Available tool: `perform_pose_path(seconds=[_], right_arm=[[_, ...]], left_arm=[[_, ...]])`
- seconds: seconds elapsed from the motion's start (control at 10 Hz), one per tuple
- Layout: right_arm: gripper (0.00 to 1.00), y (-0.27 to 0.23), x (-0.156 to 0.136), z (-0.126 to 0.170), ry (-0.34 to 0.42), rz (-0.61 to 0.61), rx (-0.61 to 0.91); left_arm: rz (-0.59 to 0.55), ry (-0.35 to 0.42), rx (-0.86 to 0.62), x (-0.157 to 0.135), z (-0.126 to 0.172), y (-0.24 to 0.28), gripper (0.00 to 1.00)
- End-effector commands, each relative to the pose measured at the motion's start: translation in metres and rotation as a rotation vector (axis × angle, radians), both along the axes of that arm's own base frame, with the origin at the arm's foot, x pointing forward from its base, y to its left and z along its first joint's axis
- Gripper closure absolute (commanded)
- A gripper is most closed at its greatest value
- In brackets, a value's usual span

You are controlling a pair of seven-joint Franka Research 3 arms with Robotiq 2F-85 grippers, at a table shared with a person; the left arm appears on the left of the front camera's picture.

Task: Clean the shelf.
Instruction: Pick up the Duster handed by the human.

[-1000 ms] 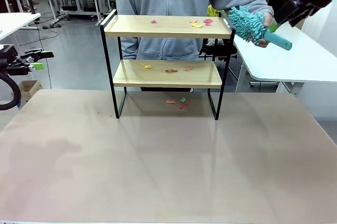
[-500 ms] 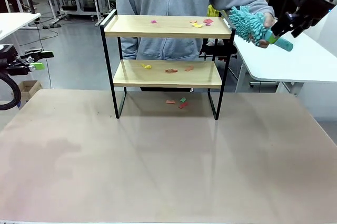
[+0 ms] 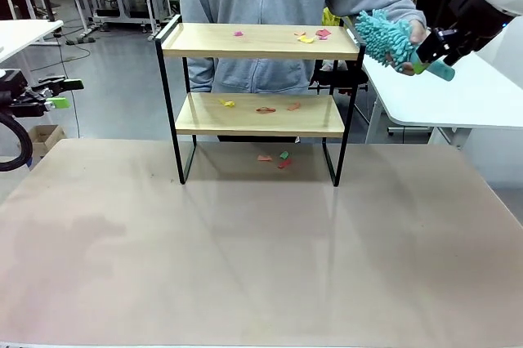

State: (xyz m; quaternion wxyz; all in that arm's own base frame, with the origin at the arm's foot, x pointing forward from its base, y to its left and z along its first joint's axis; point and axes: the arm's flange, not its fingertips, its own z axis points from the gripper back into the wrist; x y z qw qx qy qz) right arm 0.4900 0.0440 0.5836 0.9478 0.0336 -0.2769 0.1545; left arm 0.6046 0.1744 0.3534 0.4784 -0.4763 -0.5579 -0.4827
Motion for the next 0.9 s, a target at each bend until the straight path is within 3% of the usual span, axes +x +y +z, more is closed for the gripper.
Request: perform_pose_path(seconds=[0.0,0.1,0.8], right_arm=[[0.64,0.0029,0.0000,-0.0020,-0.004,-0.045,-0.020],[1.00,0.0025,-0.0001,-0.0016,-0.003,-0.050,-0.019],[1.00,-0.0006,-0.0047,0.0073,0.006,-0.132,-0.049]], left_arm=[[0.001,-0.006,0.000,-0.0001,0.0020,0.0010,0.00],[0.001,-0.006,0.000,-0.0001,0.0020,0.0010,0.00],[0.001,-0.006,0.000,-0.0001,0.0020,0.0010,0.00]])
